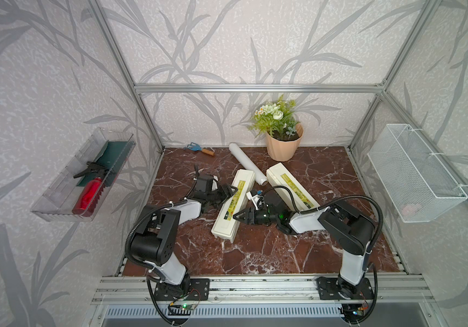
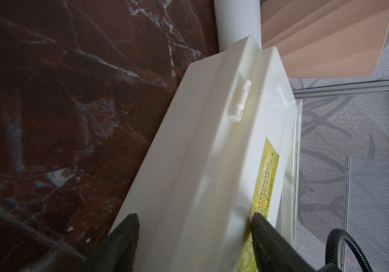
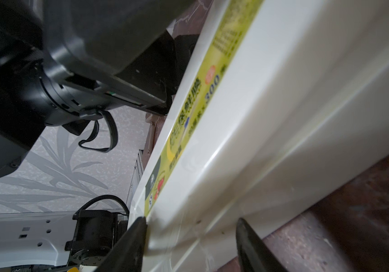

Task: Put plastic wrap rolls into dispensers
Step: Close the lid on the plastic wrap cutting box.

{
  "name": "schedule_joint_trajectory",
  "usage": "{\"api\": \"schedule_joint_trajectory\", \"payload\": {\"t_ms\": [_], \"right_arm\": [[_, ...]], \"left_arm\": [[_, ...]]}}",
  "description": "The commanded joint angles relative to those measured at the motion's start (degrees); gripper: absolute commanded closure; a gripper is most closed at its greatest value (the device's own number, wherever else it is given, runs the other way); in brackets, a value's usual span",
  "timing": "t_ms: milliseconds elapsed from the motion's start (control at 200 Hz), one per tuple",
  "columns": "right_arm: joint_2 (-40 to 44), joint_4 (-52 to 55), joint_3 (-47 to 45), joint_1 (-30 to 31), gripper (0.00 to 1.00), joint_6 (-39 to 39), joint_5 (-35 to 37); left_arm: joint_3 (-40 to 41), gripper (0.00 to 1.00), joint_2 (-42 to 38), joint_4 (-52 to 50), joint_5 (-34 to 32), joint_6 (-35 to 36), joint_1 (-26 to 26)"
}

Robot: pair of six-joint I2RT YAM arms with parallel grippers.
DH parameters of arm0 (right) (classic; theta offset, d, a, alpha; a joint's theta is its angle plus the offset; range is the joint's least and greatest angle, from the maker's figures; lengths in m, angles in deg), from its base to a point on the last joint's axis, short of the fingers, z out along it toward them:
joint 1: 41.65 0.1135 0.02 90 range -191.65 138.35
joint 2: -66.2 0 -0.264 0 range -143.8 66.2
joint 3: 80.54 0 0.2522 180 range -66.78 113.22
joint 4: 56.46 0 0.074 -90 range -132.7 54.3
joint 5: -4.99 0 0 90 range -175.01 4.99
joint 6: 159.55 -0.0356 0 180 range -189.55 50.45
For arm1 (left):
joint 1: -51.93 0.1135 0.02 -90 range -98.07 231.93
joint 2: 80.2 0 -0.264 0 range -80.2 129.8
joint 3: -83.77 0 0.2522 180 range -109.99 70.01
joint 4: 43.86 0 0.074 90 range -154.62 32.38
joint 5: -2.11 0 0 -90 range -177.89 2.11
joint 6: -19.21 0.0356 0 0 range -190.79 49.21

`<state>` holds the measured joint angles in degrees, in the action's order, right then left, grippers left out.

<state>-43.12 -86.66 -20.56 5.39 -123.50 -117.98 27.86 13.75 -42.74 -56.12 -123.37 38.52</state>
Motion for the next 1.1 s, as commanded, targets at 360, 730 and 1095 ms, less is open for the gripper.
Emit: {"api": "schedule_joint_trajectory", "payload": {"t_ms": [360, 730, 1095], "right_arm": [[1.41, 27.77, 4.25, -1.45, 0.23, 15.16, 2.03], [-0.43, 30.90, 8.10, -3.54, 0.22, 17.11, -0.90], [2.85, 32.49, 7.40, -3.50, 0.14, 19.60, -3.76]], "left_arm": [[-6.09, 0.21, -6.70, -36.31, -2.88, 20.61, -3.51], [-1.60, 0.19, -12.96, -36.95, -1.58, 20.94, -2.25], [5.71, 0.19, -20.34, -35.04, 0.71, 15.57, -2.15]]}}
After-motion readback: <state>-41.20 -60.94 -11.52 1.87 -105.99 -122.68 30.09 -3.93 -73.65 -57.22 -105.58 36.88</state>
